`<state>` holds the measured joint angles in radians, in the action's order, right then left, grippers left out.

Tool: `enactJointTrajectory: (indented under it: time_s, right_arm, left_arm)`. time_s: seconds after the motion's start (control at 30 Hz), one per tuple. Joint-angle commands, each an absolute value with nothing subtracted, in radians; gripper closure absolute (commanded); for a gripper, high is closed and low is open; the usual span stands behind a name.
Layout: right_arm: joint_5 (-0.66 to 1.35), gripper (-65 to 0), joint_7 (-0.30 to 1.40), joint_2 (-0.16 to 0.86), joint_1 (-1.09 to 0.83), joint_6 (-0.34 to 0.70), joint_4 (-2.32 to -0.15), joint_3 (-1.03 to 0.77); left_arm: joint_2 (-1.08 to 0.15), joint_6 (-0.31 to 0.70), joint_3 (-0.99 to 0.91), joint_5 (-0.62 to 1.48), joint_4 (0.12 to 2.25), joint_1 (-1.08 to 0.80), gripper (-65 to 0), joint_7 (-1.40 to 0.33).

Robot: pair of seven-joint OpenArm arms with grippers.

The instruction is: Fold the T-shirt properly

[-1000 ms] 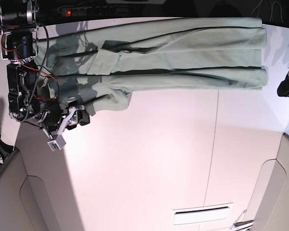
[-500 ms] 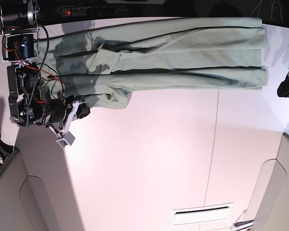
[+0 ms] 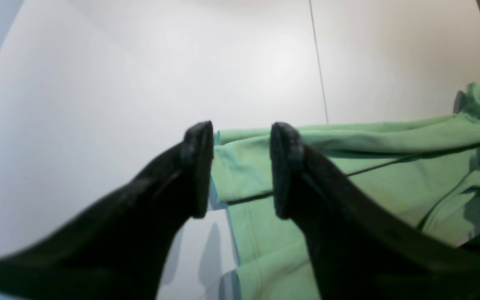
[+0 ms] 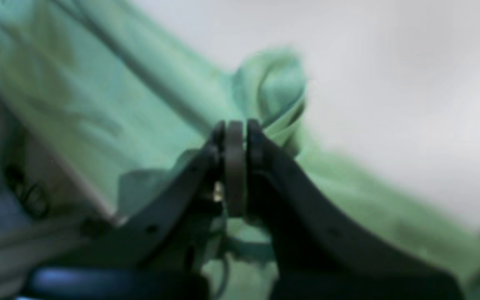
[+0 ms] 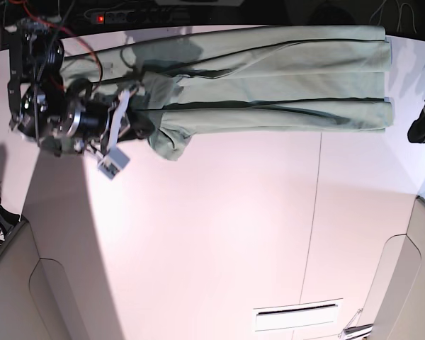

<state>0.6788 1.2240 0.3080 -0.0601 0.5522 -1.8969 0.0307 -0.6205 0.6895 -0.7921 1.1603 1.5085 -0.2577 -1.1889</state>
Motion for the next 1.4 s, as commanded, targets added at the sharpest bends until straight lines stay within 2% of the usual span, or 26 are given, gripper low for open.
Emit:
enactJointTrajectory:
  time_s: [0.0,0.33,0.7,0.77,0.8,0.83,1.07,1.27,1.37]
  right_arm:
    - [0.700,0.0,1.213,0.316,-0.080,0.557,-1.934,0.027]
    - [0.700,0.0,1.232,0.316,-0.312,0.557,-2.083,0.027]
    - [0.682,0.0,1.232,0.316,-0.341,0.557,-2.097,0.027]
    - [0.677,-17.9,1.223,0.316,-0.341,0.557,-2.097,0.027]
    - [0.677,-24.8,1.210,0.316,-0.341,0.557,-2.097,0.027]
    - [0.677,-28.9,1.200,0.316,-0.341,0.557,-2.098,0.027]
    - [0.606,-29.7,1.193,0.316,-0.273,0.549,-2.122,0.017]
    - [0.565,-29.7,1.192,0.316,-0.187,0.546,-2.134,-0.061]
    - [0.523,-29.7,1.171,0.316,-0.170,0.545,-2.134,-0.134]
  left_arm:
    - [-0.648,0.698,-0.801,1.178,1.525,-0.252,-25.6,-1.171]
    - [-0.648,0.698,-0.801,1.178,1.525,-0.252,-25.6,-1.171]
    - [-0.648,0.698,-0.801,1.178,1.525,-0.252,-25.6,-1.171]
    - [-0.648,0.698,-0.801,1.178,1.525,-0.252,-25.6,-1.171]
    - [-0.648,0.698,-0.801,1.178,1.525,-0.252,-25.6,-1.171]
    - [-0.648,0.698,-0.801,1.178,1.525,-0.252,-25.6,-1.171]
    - [-0.580,0.698,-0.801,1.178,1.525,-0.253,-25.6,-1.168]
    - [-0.495,0.698,-0.801,1.143,1.525,-0.270,-25.7,-1.146]
    - [-0.479,0.698,-0.801,1.039,1.525,-0.313,-30.1,-1.060]
